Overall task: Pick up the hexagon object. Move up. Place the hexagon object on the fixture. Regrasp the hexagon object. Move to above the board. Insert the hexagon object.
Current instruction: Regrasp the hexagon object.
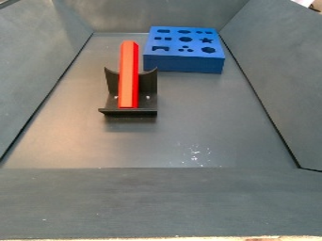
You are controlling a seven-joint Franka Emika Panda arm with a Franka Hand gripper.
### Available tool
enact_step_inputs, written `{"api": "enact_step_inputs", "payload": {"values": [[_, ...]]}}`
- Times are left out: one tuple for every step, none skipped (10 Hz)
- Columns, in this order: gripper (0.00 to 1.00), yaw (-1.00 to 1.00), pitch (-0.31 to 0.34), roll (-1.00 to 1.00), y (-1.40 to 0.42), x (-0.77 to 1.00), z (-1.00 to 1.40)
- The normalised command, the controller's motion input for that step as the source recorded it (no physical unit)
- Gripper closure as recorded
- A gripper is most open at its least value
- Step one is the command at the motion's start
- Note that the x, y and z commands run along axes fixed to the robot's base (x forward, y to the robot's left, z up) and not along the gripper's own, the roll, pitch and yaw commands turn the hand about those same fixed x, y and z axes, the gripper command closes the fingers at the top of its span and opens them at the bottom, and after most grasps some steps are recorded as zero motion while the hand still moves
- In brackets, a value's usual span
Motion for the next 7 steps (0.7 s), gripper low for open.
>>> {"api": "enact_step_inputs", "payload": {"values": [[0.0,0.05,0.104,1.0,-0.04,0.09,-0.01],[0.0,0.06,0.123,1.0,-0.04,0.1,-0.01],[0.0,0.08,0.151,1.0,-0.04,0.11,-0.01],[0.0,0.1,0.174,1.0,-0.05,0.12,-0.01],[0.0,0.13,0.205,1.0,-0.05,0.12,-0.01],[0.0,0.15,0.221,1.0,-0.05,0.13,-0.01],[0.0,0.23,0.25,0.96,-0.05,0.14,-0.01]]}}
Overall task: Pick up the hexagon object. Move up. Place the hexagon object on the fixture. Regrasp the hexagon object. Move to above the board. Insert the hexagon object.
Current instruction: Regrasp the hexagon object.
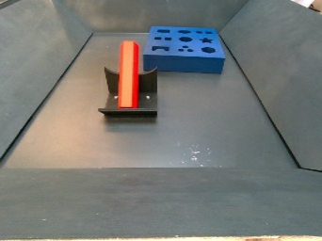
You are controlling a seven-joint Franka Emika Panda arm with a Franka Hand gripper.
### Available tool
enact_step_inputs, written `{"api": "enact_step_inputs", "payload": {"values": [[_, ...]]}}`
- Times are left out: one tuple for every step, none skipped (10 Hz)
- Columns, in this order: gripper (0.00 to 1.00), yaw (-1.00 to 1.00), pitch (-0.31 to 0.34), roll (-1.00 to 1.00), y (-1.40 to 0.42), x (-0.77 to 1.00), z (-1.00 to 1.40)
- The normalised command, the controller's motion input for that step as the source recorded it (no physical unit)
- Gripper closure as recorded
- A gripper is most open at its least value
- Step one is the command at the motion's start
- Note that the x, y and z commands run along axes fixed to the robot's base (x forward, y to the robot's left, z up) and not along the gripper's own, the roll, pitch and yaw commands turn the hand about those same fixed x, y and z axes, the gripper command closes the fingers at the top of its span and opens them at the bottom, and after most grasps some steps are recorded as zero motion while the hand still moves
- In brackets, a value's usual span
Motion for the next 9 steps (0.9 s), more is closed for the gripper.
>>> {"api": "enact_step_inputs", "payload": {"values": [[0.0,0.24,0.235,0.84,-0.06,0.15,-0.02],[0.0,0.27,0.185,0.62,-0.06,0.17,-0.02],[0.0,0.28,0.148,0.45,-0.07,0.19,-0.02],[0.0,0.28,0.098,0.27,-0.05,0.21,-0.01],[0.0,0.27,0.06,0.21,-0.05,0.21,-0.01],[0.0,0.25,0.022,0.19,-0.06,0.19,-0.01],[0.0,0.23,0.015,0.19,-0.06,0.18,-0.02],[0.0,0.19,0.004,0.18,-0.06,0.18,-0.02],[0.0,0.17,-0.001,0.18,-0.06,0.18,-0.01]]}}
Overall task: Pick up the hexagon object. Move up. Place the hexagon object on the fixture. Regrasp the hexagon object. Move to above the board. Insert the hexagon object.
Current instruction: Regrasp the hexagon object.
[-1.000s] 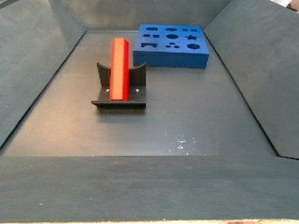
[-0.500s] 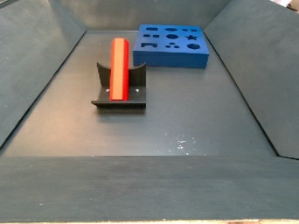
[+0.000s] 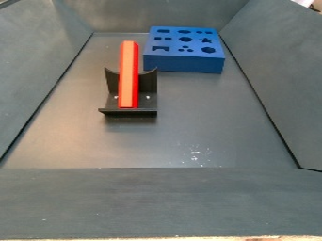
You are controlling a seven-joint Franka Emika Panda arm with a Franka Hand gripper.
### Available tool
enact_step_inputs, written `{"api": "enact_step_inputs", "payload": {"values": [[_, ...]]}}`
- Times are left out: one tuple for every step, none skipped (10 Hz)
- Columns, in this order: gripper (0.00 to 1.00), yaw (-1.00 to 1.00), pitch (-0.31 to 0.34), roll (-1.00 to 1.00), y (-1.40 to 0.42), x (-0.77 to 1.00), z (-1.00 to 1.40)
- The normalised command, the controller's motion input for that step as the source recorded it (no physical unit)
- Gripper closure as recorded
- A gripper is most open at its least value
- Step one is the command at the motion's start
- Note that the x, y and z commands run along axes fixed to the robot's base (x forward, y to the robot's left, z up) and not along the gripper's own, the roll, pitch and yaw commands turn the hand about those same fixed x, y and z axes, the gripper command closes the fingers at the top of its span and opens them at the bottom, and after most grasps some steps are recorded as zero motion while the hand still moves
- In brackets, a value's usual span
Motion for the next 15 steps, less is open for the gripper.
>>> {"api": "enact_step_inputs", "payload": {"values": [[0.0,0.17,0.015,0.05,0.04,0.07,-1.0],[0.0,0.15,0.011,0.06,0.04,0.06,-1.0],[0.0,0.13,-0.026,0.06,0.04,0.07,-1.0],[0.0,0.11,-0.05,0.05,0.03,0.08,-1.0],[0.0,0.09,-0.072,0.06,0.03,0.09,-1.0],[0.0,0.07,-0.08,0.06,0.03,0.09,-1.0],[0.0,0.04,-0.078,0.06,0.02,0.1,-1.0],[0.0,0.02,-0.077,0.06,0.02,0.11,-1.0],[0.0,0.0,-0.063,0.06,0.02,0.12,-1.0],[0.0,0.0,-0.047,0.06,0.01,0.13,-0.98],[0.0,-0.01,-0.021,0.06,0.0,0.11,-0.77],[0.0,-0.01,0.001,0.06,-0.01,0.1,-0.57],[0.0,0.0,0.012,0.07,-0.01,0.1,-0.47],[0.0,0.01,0.031,0.06,-0.01,0.1,-0.27],[1.0,0.0,0.0,0.0,0.0,0.0,0.0]]}}
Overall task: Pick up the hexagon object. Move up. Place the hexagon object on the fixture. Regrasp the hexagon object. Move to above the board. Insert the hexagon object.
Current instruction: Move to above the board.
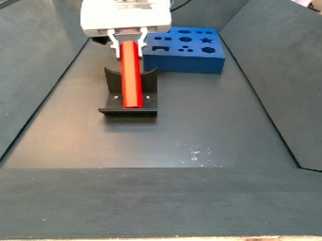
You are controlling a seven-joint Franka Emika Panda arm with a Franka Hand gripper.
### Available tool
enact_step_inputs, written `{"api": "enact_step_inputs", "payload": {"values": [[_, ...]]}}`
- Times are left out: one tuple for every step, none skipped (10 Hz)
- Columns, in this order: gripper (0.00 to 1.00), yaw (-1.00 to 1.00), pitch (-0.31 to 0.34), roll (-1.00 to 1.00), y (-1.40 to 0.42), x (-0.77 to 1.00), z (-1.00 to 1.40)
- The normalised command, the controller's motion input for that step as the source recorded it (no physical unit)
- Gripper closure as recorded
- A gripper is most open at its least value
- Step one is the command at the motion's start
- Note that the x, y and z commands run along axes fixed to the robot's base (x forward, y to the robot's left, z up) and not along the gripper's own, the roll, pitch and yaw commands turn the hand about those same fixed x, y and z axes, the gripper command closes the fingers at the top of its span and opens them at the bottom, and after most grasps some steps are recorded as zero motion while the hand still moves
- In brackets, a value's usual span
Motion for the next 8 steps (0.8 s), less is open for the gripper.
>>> {"api": "enact_step_inputs", "payload": {"values": [[1.0,-0.41,0.271,-0.02,0.13,0.17,1.0],[1.0,-0.36,0.28,-0.03,0.13,0.16,1.0],[1.0,-0.29,0.299,-0.03,0.12,0.16,1.0],[1.0,-0.13,0.344,-0.05,0.11,0.14,1.0],[1.0,-0.04,0.368,-0.05,0.11,0.13,1.0],[1.0,0.07,0.376,-0.06,0.09,0.13,1.0],[1.0,0.14,0.36,-0.05,0.08,0.13,1.0],[1.0,0.21,0.313,-0.04,0.07,0.13,1.0]]}}
